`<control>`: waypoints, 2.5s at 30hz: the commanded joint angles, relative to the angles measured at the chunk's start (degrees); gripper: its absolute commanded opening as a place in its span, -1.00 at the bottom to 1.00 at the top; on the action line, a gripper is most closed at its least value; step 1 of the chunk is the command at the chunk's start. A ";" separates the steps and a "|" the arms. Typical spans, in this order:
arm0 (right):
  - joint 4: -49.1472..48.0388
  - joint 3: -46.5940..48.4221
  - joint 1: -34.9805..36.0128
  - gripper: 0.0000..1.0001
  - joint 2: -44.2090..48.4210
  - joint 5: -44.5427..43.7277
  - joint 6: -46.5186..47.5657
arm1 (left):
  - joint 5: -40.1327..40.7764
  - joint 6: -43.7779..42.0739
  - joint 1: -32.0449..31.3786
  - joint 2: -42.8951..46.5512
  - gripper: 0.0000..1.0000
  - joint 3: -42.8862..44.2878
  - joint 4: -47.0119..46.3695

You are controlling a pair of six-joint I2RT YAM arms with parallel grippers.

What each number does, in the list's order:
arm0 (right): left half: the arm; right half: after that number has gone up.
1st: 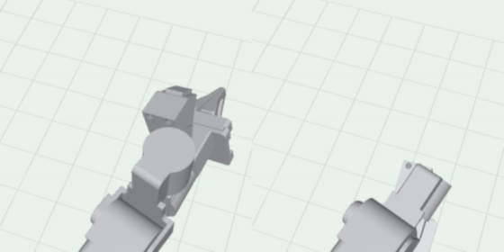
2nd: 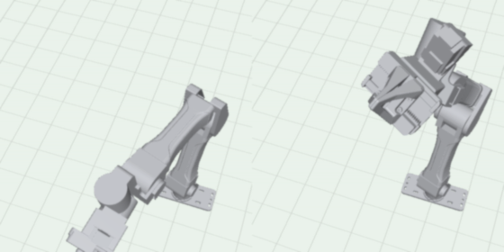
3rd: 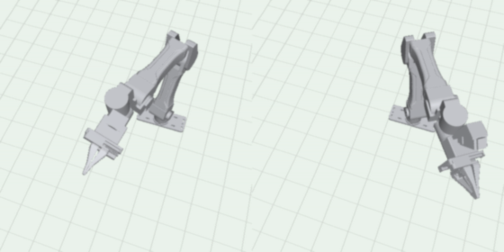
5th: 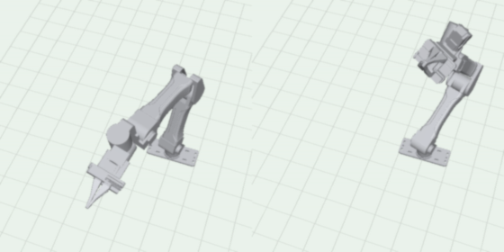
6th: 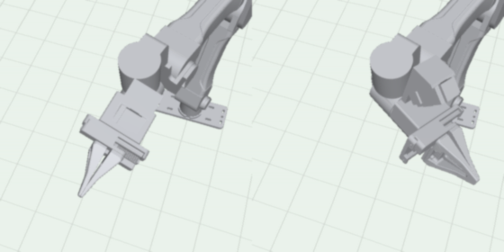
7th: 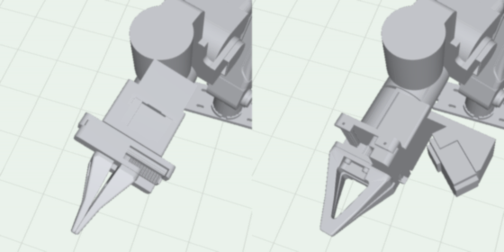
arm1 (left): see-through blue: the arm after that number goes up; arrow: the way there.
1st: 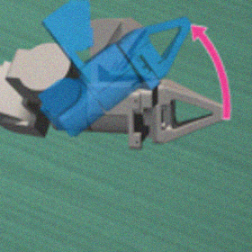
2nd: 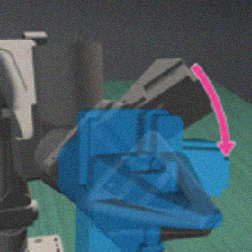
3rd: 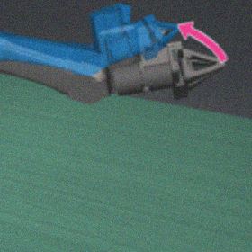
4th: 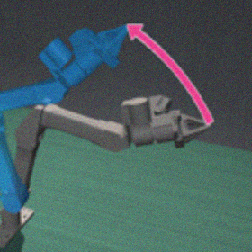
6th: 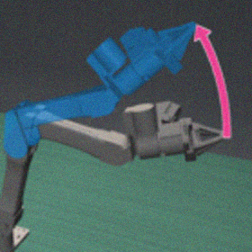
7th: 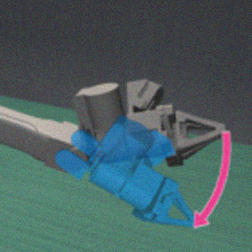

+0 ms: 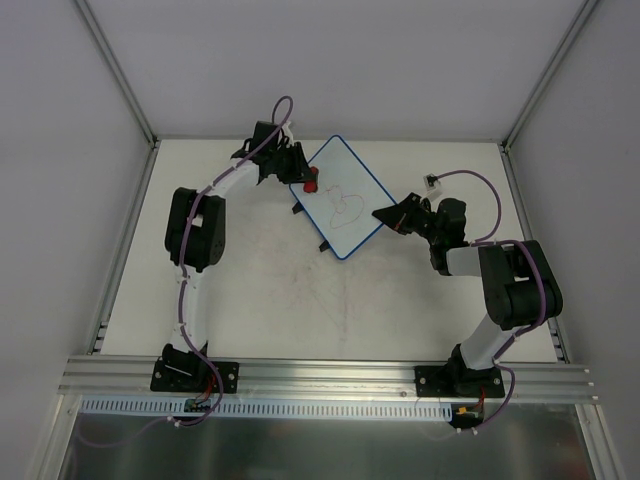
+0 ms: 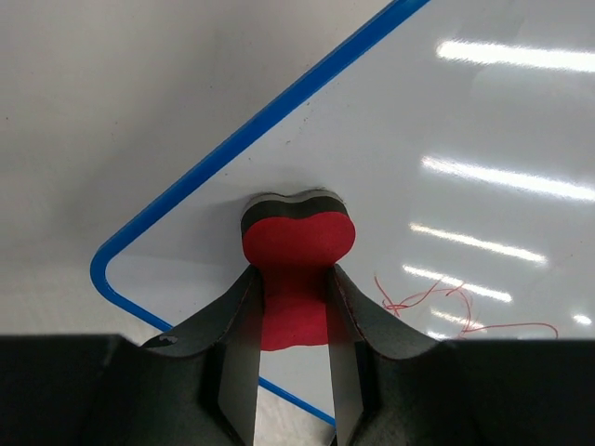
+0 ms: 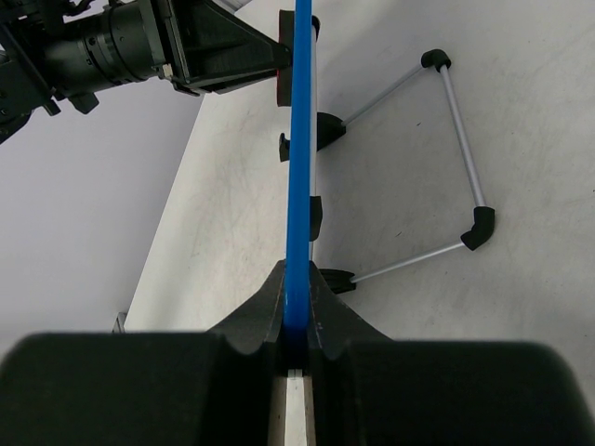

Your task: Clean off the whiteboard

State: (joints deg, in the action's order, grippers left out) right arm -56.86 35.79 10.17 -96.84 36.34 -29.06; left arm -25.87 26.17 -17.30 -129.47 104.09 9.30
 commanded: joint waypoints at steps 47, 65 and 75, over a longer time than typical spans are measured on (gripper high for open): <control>-0.88 0.95 2.13 -1.00 0.51 5.32 3.92 | 8.56 9.51 -0.28 0.19 -1.00 -11.28 2.21; -1.58 1.04 2.13 -1.00 -0.02 5.50 3.40 | 12.59 1.26 -7.56 3.17 -1.00 -10.67 1.34; -2.90 1.12 2.13 -1.00 -0.37 5.94 2.43 | 6.28 -10.78 -13.55 2.03 -1.00 -6.01 1.25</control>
State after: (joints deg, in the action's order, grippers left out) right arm -56.80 35.79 10.17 -96.86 36.47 -29.39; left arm -11.81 20.51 -24.64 -123.42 97.27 9.43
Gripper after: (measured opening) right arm 0.076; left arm 0.282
